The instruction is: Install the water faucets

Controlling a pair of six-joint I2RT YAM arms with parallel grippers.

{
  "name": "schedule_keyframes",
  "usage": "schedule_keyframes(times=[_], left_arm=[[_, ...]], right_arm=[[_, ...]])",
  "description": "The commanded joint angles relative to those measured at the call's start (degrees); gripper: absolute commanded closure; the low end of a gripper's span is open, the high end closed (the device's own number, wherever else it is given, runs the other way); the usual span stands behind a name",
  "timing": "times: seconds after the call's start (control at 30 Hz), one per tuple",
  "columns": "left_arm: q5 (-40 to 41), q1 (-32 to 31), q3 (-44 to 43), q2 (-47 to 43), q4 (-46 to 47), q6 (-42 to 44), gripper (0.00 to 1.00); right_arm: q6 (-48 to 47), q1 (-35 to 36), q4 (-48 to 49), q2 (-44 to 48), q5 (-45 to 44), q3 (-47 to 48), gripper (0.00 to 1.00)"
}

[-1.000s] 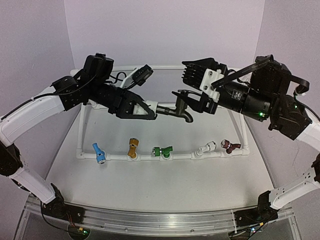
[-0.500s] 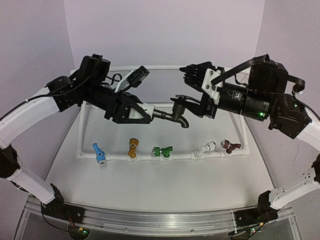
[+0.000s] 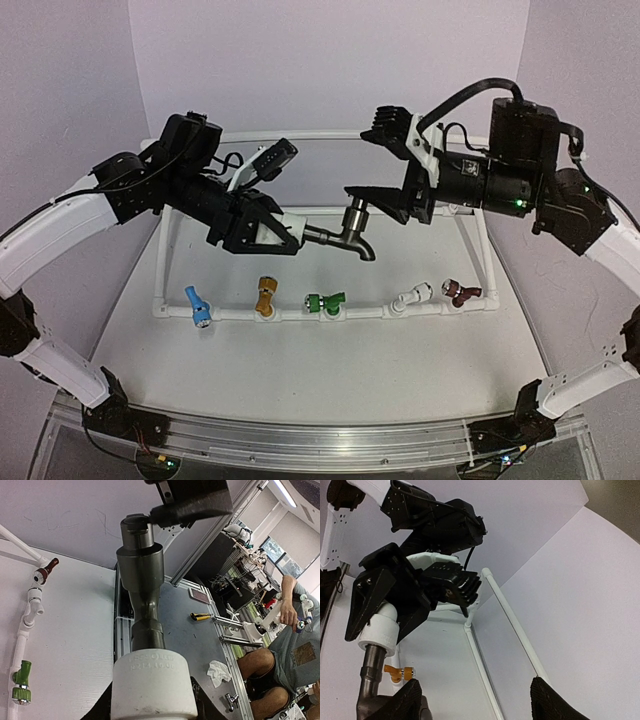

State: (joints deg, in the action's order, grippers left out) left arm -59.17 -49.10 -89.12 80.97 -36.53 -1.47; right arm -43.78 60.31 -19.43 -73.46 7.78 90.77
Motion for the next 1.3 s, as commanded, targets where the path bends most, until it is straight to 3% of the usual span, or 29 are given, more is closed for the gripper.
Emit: schedule_keyframes(times=[0.0,0.23,0.4,0.53,0.7,0.83,0.97,1.27], left_arm=[[-5.2,-2.4,-2.0,-5.8,3.6,6.1,1.00],[-4.8,-2.7,-1.5,-6.5,5.2,5.9,1.00],[-4.9,-2.7,-0.9,-6.9,8.2,2.0,1.00],[-5.2,-2.5,-1.5,-6.2,10.2,-4.4,1.00],[-7.9,-1.1,1.2,-6.4,21.0,-17.4,1.00],[-10.3,1.1,3.1,-5.4,30.9,-28.4,1.00],[-11.6,2.5,2.5,-2.5,38.3,-38.1,1.00],[-14.1,4.0,-2.2,2.6,34.7,-45.8,1.00]], right_arm=[[4.9,-2.8,-8.6,-1.9,4.7,3.5,0.29],[5.6,-3.0,-12.7,-2.3,8.0,2.7,0.29],[3.0,-3.1,-12.5,-2.6,3.1,3.1,0.28],[-0.8,-5.2,-10.5,-1.4,-1.0,4.1,0.24],[-5.8,-6.3,-1.5,7.0,-3.3,-3.6,0.13],[-16.5,-6.3,4.2,14.1,-1.2,-12.2,0.03],[-26.8,-6.2,9.1,15.8,0.3,-15.2,0.02],[-48.7,-4.7,15.0,14.1,2.6,-18.9,0.02]])
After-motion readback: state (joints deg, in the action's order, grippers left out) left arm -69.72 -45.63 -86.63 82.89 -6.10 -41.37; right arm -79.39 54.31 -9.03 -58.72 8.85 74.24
